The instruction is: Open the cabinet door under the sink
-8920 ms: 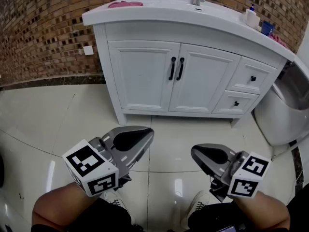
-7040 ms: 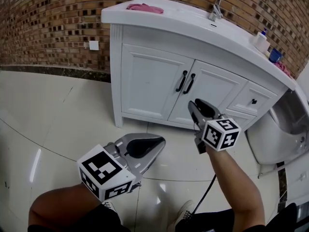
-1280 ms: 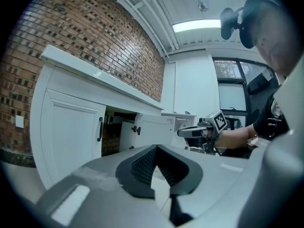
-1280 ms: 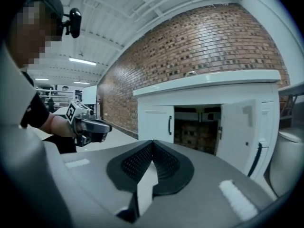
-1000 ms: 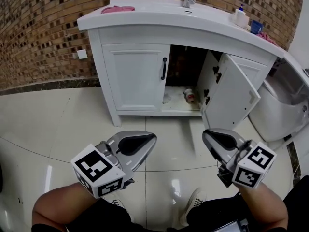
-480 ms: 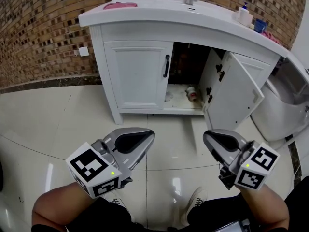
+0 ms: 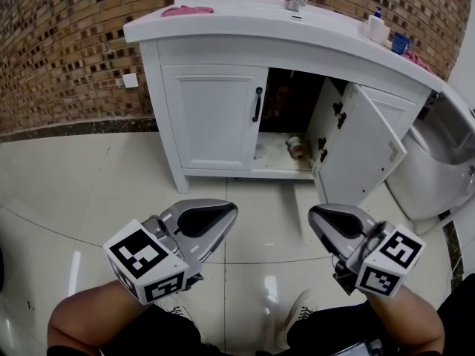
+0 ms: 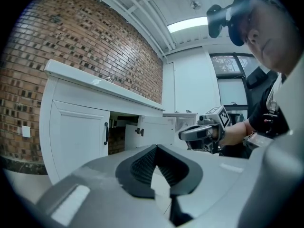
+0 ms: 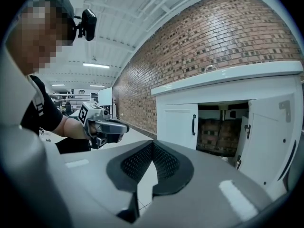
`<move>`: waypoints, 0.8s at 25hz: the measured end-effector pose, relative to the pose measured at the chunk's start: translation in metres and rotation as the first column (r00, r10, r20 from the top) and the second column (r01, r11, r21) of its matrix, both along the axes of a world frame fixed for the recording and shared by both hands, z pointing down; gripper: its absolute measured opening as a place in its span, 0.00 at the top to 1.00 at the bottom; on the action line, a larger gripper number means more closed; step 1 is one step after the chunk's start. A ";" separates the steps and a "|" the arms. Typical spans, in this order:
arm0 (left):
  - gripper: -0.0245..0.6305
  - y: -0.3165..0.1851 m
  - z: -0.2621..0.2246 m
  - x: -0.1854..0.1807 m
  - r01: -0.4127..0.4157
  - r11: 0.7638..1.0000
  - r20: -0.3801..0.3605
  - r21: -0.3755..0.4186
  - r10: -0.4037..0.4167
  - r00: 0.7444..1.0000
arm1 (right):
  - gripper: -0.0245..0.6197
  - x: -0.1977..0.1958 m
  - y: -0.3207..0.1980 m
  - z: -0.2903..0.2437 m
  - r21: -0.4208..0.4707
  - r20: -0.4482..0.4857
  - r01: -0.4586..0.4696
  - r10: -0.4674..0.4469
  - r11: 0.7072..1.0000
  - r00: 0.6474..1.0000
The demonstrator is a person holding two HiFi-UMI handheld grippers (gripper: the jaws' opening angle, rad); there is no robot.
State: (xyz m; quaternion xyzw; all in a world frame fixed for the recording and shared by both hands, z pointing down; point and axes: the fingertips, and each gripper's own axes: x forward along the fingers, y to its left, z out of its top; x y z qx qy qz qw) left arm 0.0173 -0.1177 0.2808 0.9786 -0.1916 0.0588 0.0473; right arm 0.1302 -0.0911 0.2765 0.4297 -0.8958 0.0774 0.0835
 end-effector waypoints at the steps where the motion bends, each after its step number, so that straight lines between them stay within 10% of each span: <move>1: 0.95 0.000 0.000 0.000 -0.001 1.000 0.000 0.001 0.001 1.000 | 0.95 0.000 0.000 0.001 -0.003 0.000 0.000 0.000 1.000 1.000; 20: 0.95 -0.001 0.000 0.005 -0.007 1.000 0.001 -0.003 0.007 1.000 | 0.95 -0.002 -0.001 0.005 -0.019 -0.004 0.011 -0.011 1.000 1.000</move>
